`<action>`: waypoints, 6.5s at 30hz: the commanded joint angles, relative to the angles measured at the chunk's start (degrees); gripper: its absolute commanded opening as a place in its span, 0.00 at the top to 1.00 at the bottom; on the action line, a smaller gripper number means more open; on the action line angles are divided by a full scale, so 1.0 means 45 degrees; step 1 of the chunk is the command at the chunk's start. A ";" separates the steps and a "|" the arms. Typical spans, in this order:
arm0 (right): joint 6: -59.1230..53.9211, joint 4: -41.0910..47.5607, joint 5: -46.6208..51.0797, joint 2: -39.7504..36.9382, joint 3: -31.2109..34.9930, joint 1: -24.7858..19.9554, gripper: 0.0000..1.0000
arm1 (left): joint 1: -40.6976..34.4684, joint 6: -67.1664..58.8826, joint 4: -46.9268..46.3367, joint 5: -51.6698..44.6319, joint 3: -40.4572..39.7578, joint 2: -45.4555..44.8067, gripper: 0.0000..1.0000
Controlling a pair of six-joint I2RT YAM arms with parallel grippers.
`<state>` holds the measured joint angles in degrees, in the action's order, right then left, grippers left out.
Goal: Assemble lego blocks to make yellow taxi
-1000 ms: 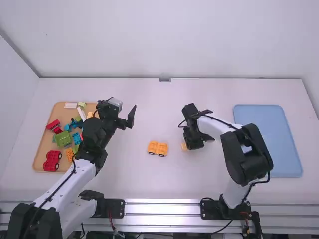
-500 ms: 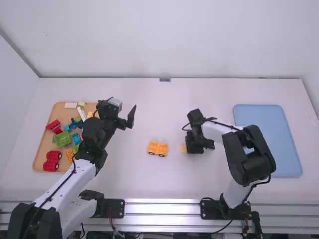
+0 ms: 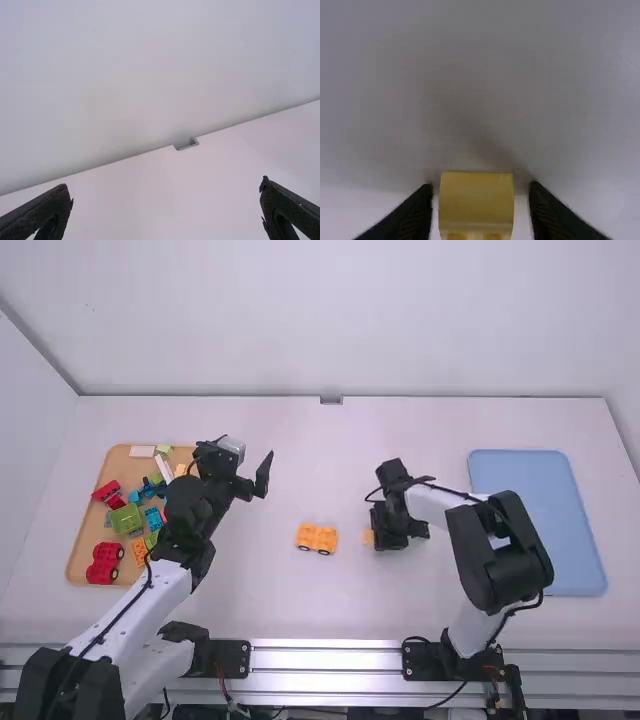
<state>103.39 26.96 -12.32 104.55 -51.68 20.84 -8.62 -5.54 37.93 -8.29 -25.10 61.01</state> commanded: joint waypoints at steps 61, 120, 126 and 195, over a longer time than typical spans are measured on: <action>-2.8657 -0.4478 -0.3317 -0.6635 0.2069 -0.0578 0.01 | 0.0097 -1.0846 -0.6611 -1.2332 -0.3934 0.6309 0.01; -2.9322 -1.8287 -0.5396 -0.0087 0.9573 -0.2040 0.75 | 0.0083 -1.6621 -1.3512 -1.4144 -0.6596 0.8869 0.01; -2.9424 -1.8034 -0.6766 -0.0087 0.8650 -0.2278 0.75 | 0.0083 -1.6621 -1.3653 -1.2619 -0.6329 0.8947 0.01; -3.7327 -0.4736 -0.8262 0.0840 0.0602 0.0214 0.89 | -0.1253 -1.1249 -0.3507 -1.0346 -0.3381 1.2808 0.40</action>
<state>-61.32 4.80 -48.05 107.90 -47.40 21.85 -14.15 -58.61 22.57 -59.70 -41.21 118.17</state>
